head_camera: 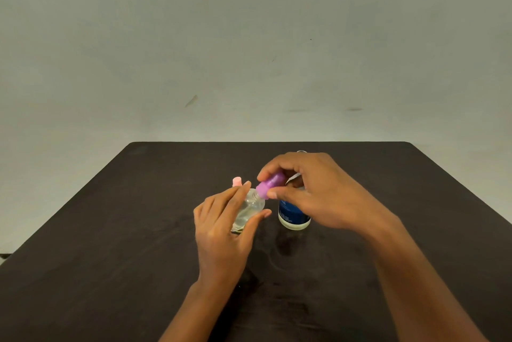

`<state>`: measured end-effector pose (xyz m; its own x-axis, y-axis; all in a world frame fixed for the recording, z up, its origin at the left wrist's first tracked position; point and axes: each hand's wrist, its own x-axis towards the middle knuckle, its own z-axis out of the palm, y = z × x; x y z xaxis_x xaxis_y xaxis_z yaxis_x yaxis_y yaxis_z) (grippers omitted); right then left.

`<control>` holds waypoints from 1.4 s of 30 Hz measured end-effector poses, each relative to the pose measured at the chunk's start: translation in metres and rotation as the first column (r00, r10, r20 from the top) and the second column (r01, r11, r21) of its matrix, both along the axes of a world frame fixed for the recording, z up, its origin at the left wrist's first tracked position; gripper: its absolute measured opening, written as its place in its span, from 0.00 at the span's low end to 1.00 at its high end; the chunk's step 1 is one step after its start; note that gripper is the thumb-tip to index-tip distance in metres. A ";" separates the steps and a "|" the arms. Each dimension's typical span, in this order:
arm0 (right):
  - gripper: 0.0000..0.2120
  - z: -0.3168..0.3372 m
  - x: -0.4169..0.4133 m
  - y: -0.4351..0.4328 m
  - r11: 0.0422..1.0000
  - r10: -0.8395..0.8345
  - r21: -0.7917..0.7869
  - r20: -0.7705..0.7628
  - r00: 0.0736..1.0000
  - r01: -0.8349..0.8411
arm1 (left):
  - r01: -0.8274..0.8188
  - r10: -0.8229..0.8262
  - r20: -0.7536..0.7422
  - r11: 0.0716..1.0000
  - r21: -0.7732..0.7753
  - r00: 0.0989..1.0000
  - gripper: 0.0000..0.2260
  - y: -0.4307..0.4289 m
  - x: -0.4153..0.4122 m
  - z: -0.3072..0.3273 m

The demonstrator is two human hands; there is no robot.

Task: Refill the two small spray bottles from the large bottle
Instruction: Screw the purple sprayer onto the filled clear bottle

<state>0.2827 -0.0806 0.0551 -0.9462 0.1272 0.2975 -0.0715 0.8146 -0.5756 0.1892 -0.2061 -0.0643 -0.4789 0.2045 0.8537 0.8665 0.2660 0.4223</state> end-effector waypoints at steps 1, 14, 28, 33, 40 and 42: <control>0.07 0.000 0.000 0.000 1.000 0.005 0.002 0.009 1.000 -0.005 | 0.005 -0.005 -0.002 1.000 -0.008 1.000 0.21 0.000 0.000 0.000; 0.19 -0.004 -0.004 -0.002 0.968 -0.176 0.195 0.077 0.981 0.158 | 0.067 -0.067 -0.101 0.998 0.002 0.993 0.20 0.004 0.000 -0.003; 0.12 0.002 0.006 0.010 0.999 -0.047 -0.019 0.151 0.987 0.051 | 0.127 -0.127 -0.015 0.992 -0.014 0.992 0.18 0.001 0.002 -0.001; 0.09 0.000 0.004 0.012 0.999 0.004 0.042 0.116 0.993 -0.009 | 0.134 -0.134 0.005 0.990 -0.037 0.991 0.19 0.001 0.002 -0.001; 0.17 -0.004 0.000 0.006 0.975 -0.139 0.193 0.165 0.976 0.107 | 0.132 -0.133 -0.025 0.991 -0.039 0.991 0.18 0.002 0.001 -0.003; 0.24 -0.005 -0.002 0.004 0.960 -0.183 0.240 0.158 0.970 0.142 | 0.137 -0.138 -0.022 0.990 -0.032 0.990 0.18 0.002 0.001 -0.004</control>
